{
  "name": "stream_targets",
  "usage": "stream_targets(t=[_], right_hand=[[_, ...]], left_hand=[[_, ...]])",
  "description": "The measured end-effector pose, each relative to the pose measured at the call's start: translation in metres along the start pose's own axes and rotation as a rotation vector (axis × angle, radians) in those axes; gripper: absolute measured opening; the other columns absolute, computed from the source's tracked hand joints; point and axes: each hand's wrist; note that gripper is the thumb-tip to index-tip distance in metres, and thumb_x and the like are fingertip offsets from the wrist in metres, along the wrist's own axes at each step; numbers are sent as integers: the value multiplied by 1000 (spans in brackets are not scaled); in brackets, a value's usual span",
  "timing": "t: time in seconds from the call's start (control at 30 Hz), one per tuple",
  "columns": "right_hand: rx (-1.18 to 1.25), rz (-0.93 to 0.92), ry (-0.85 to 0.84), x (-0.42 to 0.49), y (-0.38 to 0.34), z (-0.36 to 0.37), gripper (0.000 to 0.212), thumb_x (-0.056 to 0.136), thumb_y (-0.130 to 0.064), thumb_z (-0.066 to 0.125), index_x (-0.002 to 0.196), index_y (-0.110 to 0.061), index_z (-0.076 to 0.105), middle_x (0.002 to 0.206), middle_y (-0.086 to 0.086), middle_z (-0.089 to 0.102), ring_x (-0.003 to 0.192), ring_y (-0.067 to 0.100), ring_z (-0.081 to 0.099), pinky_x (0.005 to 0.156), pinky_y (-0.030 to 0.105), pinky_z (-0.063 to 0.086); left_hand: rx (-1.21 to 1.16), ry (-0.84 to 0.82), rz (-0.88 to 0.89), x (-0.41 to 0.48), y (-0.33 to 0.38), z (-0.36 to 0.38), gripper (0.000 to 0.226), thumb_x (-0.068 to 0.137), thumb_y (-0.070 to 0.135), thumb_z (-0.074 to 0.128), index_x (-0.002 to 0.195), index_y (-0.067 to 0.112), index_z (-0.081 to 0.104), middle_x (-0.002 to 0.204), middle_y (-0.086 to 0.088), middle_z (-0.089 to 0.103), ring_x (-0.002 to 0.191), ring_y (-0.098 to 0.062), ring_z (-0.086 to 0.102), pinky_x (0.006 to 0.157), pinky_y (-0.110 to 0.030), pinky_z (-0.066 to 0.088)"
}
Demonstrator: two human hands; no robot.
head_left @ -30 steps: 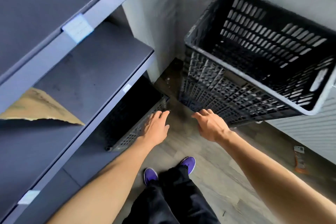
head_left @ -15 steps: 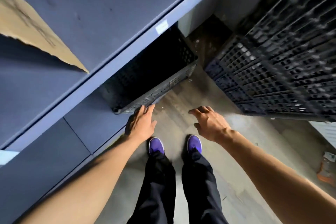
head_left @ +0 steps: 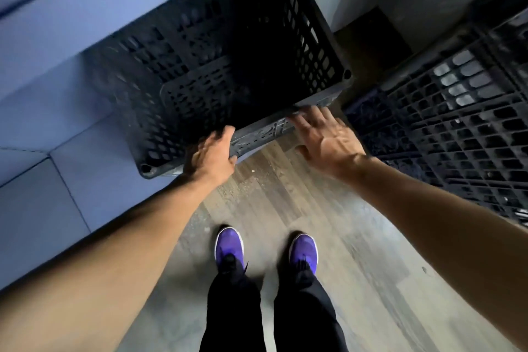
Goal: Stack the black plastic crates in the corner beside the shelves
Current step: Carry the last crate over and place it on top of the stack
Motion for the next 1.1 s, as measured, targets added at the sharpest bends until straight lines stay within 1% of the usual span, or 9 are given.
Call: stream_targets(t=[0.07,0.2,0.27,0.37,0.43,0.57,0.77,0.9,1.1], right_hand=[[-97,-26,45,18,3,0,68,86,-28,60,147,-26,29,144,8,33,126,27,36,104,42,36],[-194,1,-36,45,6,6,63,84,-32,60,142,-27,35,132,6,44,122,28,39,111,45,25],[-202,10,-89,58,4,4,62,82,-32,64,138,-28,39,127,5,45,118,28,41,108,44,29],[-166,9,-164,74,1,-10,56,83,-36,67,135,-33,47,126,4,41,117,27,39,91,40,42],[-203,-17,-224,76,0,-14,52,85,-45,64,134,-35,50,127,3,43,117,26,37,84,37,42],[-228,-43,-284,64,-3,-18,52,86,-53,59,132,-30,54,127,3,54,120,27,44,94,40,41],[-335,-129,-298,40,-15,-54,53,96,-53,45,130,-14,51,124,11,58,115,30,54,94,38,41],[-308,-153,-296,9,-20,-82,46,96,-53,47,123,-17,55,117,7,62,109,27,58,86,36,45],[-221,-77,-357,-67,-35,-99,44,97,-52,44,120,-17,56,121,7,62,112,25,58,86,33,44]], left_hand=[[32,7,-30,11,-8,2,41,96,24,57,134,28,42,123,-14,59,111,-37,56,82,-41,46],[64,-26,-22,28,-27,2,35,98,34,54,133,30,52,123,-11,63,109,-33,58,87,-40,50],[18,-30,37,29,-31,0,31,98,30,55,129,26,57,118,-8,67,104,-31,61,84,-39,52],[-33,-15,103,22,-37,2,27,98,27,56,124,21,60,109,-7,70,95,-30,64,78,-39,53],[-46,15,113,16,-44,5,25,97,31,57,122,30,57,106,-8,70,91,-31,65,76,-39,54],[-30,30,73,-1,-54,8,42,94,37,60,131,45,43,115,-5,69,97,-31,66,81,-41,56],[71,16,36,-45,-38,-21,54,96,23,56,146,36,40,122,-15,63,110,-38,56,90,-42,48],[109,64,111,-78,-23,-57,43,98,38,54,140,31,49,103,-16,71,94,-38,65,74,-40,52],[200,3,222,-125,-17,-70,41,98,46,48,138,38,44,110,-7,70,101,-35,62,81,-38,46]])
Point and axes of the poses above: each hand's wrist, its own x-axis towards the middle knuckle, its own z-axis out of the palm, y = z × x
